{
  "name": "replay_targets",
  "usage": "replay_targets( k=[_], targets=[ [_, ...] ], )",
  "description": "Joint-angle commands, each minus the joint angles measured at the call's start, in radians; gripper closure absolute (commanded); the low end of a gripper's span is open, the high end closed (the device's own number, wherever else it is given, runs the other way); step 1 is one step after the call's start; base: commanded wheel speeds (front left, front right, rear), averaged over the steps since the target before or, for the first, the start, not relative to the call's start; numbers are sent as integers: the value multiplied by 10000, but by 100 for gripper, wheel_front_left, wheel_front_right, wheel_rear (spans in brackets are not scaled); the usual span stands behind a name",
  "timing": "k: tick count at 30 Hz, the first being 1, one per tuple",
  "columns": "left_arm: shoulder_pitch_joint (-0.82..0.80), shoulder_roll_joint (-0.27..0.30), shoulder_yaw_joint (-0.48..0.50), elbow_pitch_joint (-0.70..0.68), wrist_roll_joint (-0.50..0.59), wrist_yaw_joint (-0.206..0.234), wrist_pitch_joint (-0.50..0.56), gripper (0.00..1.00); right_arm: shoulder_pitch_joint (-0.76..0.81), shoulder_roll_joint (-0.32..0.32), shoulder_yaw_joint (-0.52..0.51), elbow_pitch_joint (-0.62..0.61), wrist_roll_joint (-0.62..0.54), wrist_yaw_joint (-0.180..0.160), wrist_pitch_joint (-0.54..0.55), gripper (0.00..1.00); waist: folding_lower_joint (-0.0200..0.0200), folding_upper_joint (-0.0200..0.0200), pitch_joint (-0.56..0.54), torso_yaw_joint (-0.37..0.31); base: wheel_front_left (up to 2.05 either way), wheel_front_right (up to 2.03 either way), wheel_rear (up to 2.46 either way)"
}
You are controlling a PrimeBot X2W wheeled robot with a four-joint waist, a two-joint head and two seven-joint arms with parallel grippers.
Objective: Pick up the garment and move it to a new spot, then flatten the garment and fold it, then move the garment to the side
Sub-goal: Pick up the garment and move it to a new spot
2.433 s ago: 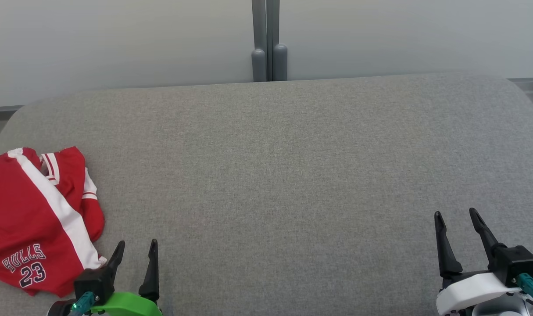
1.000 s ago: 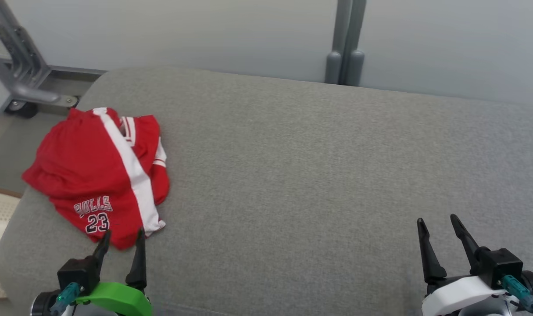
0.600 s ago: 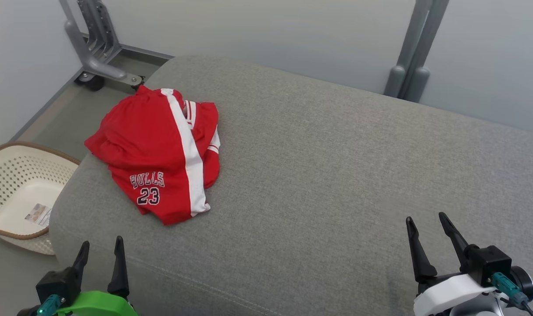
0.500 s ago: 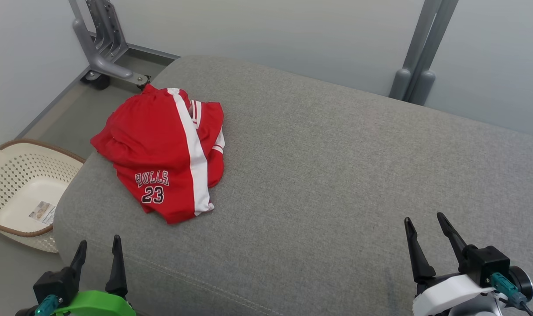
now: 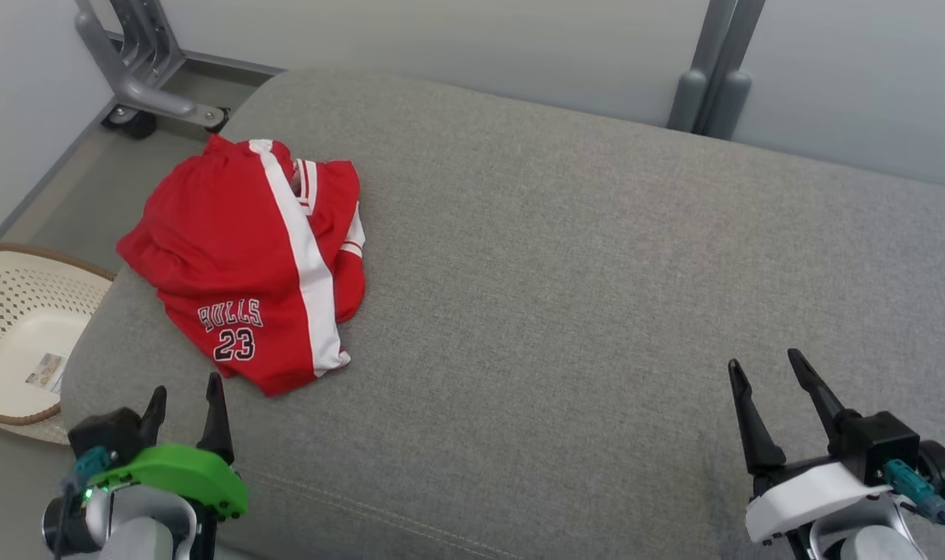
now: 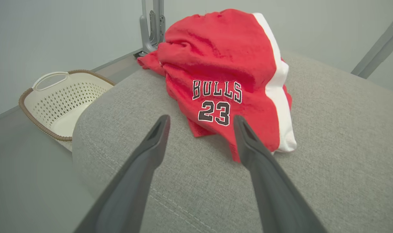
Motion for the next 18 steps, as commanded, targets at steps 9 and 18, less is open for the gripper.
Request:
replay_targets(
  k=[9,18],
  targets=[
    [-2918,376,-172,3126,-1174,-33,1439,0,-807,-323,102,-56,-137,0,-31,0,0,0,1801,-1059,0,0,0],
    [-3867,612,-248,5002,-1403,34,2116,18,-1029,-251,138,44,-66,0,-31,0,0,0,1871,-1525,0,0,0]
  ],
)
